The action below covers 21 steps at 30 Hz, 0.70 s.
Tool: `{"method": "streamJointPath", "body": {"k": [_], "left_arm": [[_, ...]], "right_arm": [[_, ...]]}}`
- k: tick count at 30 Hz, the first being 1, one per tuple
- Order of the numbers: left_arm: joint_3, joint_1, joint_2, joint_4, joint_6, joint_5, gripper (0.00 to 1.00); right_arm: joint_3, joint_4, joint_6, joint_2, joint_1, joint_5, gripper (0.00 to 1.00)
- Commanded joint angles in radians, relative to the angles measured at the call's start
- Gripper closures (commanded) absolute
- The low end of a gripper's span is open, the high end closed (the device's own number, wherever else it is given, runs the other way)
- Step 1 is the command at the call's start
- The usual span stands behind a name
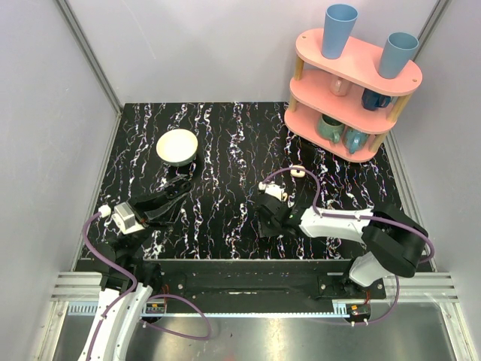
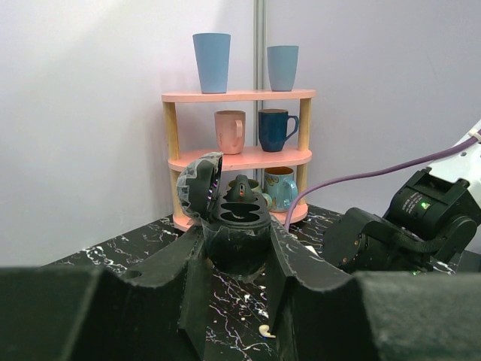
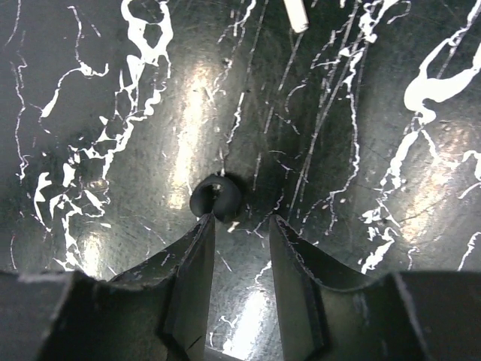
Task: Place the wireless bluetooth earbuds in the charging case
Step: Move the left earbud to the center of the board.
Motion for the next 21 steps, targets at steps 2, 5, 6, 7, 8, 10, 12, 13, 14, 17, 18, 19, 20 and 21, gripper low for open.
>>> {"method": "streamJointPath", "body": {"k": [2, 5, 6, 7, 8, 10, 12, 13, 14, 17, 18, 19, 20, 21], "left_arm": [[0.008, 0.007, -0.012, 0.03, -0.001, -0.008, 0.95], [0.008, 0.007, -0.012, 0.03, -0.002, -0.008, 0.95], [0.008, 0.007, -0.014, 0.03, -0.002, -0.007, 0.95], [0.008, 0.007, -0.012, 0.03, -0.002, -0.008, 0.95], [0.008, 0.007, -0.014, 0.03, -0.002, -0.007, 0.95], [0.008, 0.007, -0.012, 0.03, -0.002, -0.008, 0.95], [0.008, 0.007, -0.012, 0.03, -0.002, -0.008, 0.95], [0.008, 0.007, -0.014, 0.03, -0.002, -0.008, 0.95], [0.008, 0.007, -0.014, 0.03, -0.002, -0.008, 0.95], [0.008, 0.007, -0.014, 0.03, -0.002, -0.008, 0.95], [0.008, 0.007, -0.012, 0.03, -0.002, -0.008, 0.95], [0.008, 0.007, -0.012, 0.03, -0.002, -0.008, 0.95], [0.008, 0.007, -0.014, 0.03, -0.002, -0.008, 0.95], [0.008, 0.007, -0.014, 0.03, -0.002, -0.008, 0.95]], "right_arm": [[0.034, 0.006, 0.007, 0.027, 0.031, -0.012, 0.57], [0.037, 0.006, 0.004, 0.022, 0.031, -0.019, 0.56], [0.036, 0.003, 0.004, 0.016, 0.031, -0.02, 0.57], [0.036, 0.004, 0.002, 0.01, 0.034, -0.029, 0.56], [0.034, 0.007, -0.002, 0.002, 0.034, -0.035, 0.56], [0.032, 0.012, -0.015, -0.03, 0.039, -0.046, 0.56], [0.034, 0.018, -0.03, -0.068, 0.039, -0.054, 0.55], [0.032, 0.02, -0.03, -0.079, 0.039, -0.051, 0.54], [0.032, 0.023, -0.036, -0.091, 0.039, -0.048, 0.54], [0.028, 0.029, -0.041, -0.125, 0.037, -0.01, 0.52], [0.022, 0.029, -0.051, -0.131, 0.037, 0.021, 0.52], [0.019, 0.033, -0.061, -0.13, 0.036, 0.033, 0.52], [0.019, 0.032, -0.068, -0.128, 0.033, 0.044, 0.52], [0.017, 0.033, -0.074, -0.119, 0.024, 0.047, 0.53]]}}
